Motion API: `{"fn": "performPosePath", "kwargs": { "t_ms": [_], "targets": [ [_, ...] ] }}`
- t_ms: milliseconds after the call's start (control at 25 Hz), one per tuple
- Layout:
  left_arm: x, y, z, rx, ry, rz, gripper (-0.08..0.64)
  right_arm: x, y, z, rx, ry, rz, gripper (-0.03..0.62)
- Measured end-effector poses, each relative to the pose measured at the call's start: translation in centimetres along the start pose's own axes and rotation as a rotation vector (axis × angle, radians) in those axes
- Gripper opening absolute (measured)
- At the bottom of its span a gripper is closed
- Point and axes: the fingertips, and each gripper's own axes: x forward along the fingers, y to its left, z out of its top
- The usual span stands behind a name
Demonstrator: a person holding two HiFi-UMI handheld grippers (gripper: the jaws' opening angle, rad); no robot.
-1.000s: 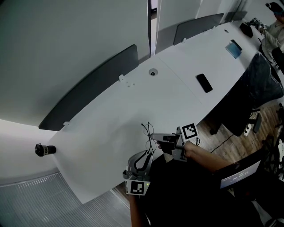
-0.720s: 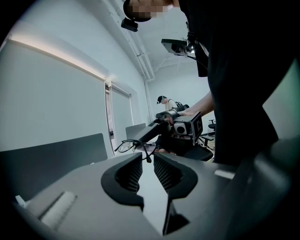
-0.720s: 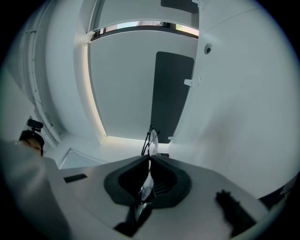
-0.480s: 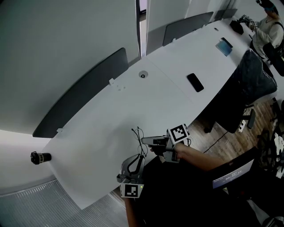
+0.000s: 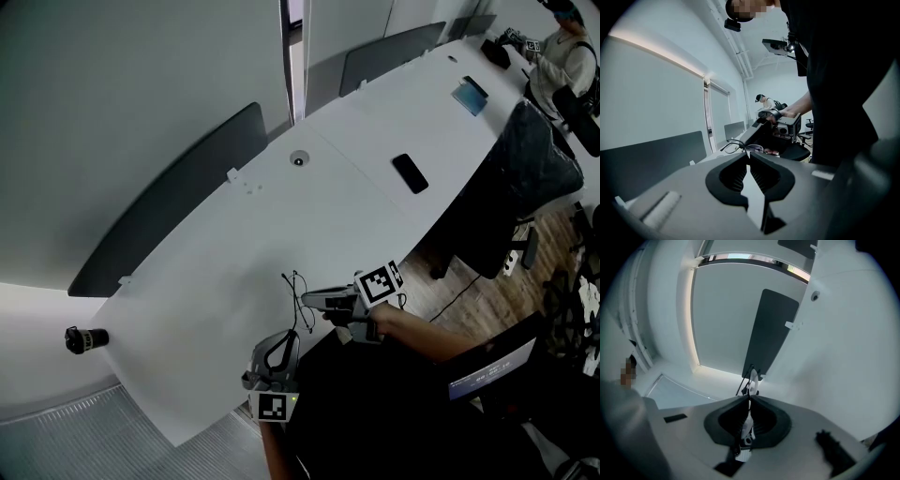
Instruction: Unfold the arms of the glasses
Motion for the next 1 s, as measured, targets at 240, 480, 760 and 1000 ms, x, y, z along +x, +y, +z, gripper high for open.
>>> {"fn": "performPosePath", "kwargs": {
  "t_ms": [240, 480, 760, 1000],
  "targets": [
    [-1.3, 2.0, 0.8, -0.008, -0.012, 0.061, 0.028, -0.6, -0.5, -0.8, -0.065, 0.044, -0.068, 0.018],
    [-3.1, 5.1, 0.4, -0.109, 0.015, 0.154, 0.026, -0.6, -0.6, -2.1, -0.084, 0.108, -0.090, 0.018],
    [-4.0, 6.6, 1.9, 0.000, 0.023, 0.171, 0.034, -0.4, -0.6, -4.1, -0.123, 0.175, -0.083, 0.018],
    [-4.7, 7.8, 0.4, -0.104, 0.036, 0.245, 0.049, -0.5, -0.3, -5.6, -0.186, 0.231, -0.095, 0.018]
  ]
}}
